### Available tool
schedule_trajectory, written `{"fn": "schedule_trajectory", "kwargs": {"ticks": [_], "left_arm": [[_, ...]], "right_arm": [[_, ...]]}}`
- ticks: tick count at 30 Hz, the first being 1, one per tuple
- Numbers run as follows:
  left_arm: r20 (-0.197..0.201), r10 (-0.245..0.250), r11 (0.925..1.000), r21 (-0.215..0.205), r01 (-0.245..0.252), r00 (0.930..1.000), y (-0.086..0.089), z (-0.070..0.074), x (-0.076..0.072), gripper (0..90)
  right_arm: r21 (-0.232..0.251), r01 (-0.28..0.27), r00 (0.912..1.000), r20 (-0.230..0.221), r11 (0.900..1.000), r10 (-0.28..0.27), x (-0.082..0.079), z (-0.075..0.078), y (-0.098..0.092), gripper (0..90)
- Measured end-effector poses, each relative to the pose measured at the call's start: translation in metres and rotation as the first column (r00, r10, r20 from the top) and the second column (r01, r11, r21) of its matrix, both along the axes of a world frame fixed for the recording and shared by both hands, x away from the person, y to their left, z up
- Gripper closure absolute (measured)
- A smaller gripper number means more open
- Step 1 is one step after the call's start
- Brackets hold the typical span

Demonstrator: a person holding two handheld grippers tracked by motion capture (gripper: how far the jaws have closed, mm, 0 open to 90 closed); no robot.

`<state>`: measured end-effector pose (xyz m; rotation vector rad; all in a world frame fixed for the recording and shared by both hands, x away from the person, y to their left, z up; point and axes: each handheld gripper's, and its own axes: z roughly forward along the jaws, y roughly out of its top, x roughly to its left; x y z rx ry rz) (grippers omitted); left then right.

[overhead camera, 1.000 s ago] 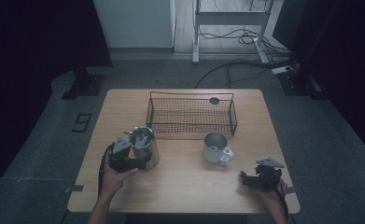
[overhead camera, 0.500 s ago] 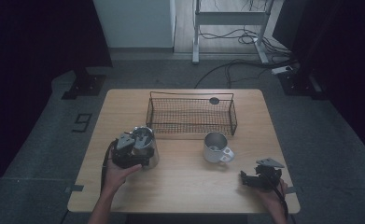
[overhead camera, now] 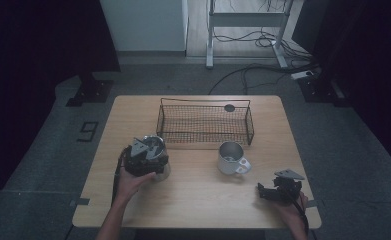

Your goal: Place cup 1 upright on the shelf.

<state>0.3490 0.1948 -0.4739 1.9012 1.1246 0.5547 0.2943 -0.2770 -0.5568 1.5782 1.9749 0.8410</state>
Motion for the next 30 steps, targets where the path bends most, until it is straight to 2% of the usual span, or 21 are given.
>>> {"fn": "schedule_trajectory", "kwargs": {"ticks": [13, 27, 30], "left_arm": [[0.02, 0.001, 0.9998, 0.019, -0.002, 0.9998, -0.0021, -0.001, 0.0012, 3.6], [0.012, -0.002, 0.9994, 0.034, 0.001, 0.9999, -0.0027, 0.0012, -0.0015, 3.9], [0.009, -0.007, 0.9996, 0.027, 0.006, 0.9999, -0.0022, 0.0027, -0.0028, 3.9]], "right_arm": [[-0.001, -0.004, 1.0, 0.001, 1.0, 0.004, 0.0004, 0.0, -0.0004, 0.0], [-0.001, -0.003, 1.0, 0.001, 1.0, 0.003, 0.0004, 0.0, -0.0005, 0.0], [-0.001, -0.002, 1.0, 0.002, 1.0, 0.002, 0.0004, -0.0001, -0.0006, 0.0]]}}
